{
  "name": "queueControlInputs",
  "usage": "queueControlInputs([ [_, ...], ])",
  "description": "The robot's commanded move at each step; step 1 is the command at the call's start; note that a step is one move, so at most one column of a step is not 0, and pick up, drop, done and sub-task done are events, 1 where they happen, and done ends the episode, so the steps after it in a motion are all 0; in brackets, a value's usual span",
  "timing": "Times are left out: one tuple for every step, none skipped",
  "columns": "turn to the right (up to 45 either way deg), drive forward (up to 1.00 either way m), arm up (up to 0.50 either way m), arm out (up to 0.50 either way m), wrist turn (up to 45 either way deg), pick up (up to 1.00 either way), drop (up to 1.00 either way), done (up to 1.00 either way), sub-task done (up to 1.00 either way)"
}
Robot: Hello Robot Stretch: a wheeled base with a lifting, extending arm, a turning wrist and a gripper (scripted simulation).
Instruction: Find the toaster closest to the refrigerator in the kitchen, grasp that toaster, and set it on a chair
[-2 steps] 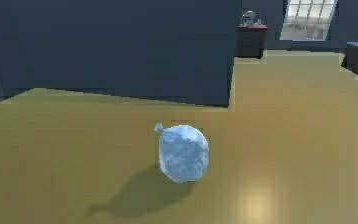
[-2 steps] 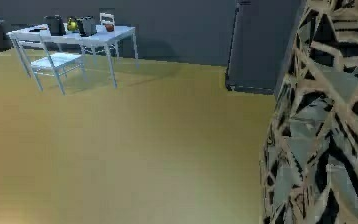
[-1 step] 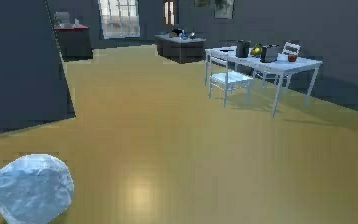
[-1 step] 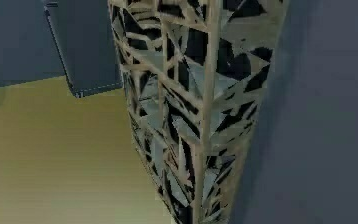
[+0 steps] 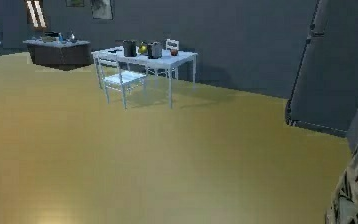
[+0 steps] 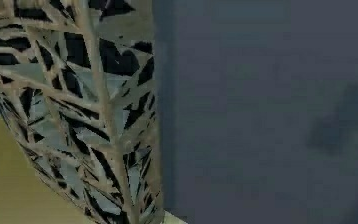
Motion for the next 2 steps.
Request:
queueControlInputs([
  [0.0,0.25,0.0,0.0,0.0,0.0,0.0,0.0,0.0],
  [27.0,0.0,0.0,0.0,0.0,0.0,0.0,0.0,0.0],
])
